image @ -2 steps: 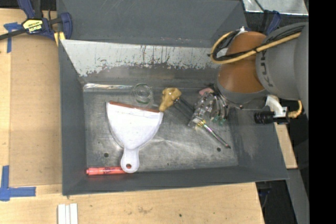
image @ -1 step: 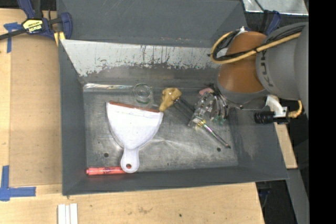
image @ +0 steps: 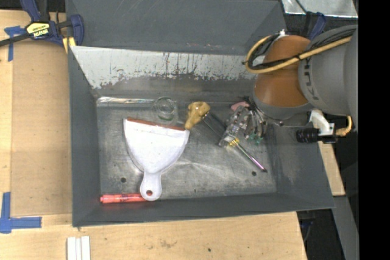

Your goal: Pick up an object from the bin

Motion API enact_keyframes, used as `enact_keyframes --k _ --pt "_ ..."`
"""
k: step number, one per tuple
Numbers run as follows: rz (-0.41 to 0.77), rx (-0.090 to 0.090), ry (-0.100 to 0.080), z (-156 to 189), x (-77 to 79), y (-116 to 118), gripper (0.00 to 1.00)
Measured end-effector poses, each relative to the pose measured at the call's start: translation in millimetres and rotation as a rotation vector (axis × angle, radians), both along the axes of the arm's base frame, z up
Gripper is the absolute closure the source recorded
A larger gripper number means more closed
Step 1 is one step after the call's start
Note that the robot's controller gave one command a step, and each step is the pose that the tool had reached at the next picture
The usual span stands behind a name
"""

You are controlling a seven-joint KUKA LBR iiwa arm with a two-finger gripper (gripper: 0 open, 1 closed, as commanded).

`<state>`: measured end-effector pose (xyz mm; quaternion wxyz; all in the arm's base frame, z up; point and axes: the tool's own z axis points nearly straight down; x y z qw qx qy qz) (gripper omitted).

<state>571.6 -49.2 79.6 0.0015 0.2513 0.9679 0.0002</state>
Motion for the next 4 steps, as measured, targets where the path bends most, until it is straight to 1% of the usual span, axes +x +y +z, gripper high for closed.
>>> enact_keyframes --k 1,2,3,4 --pt "0.0 0.0 0.007 10 -2.0 0 1.0" --pt "0.0 0.001 0.01 33 -2.9 0 1.0" --pt "0.0 0.0 0.002 53 -0.8 0 1.0" --pt "0.001 -0.001 -0.004 63 0.4 -1 1.0"
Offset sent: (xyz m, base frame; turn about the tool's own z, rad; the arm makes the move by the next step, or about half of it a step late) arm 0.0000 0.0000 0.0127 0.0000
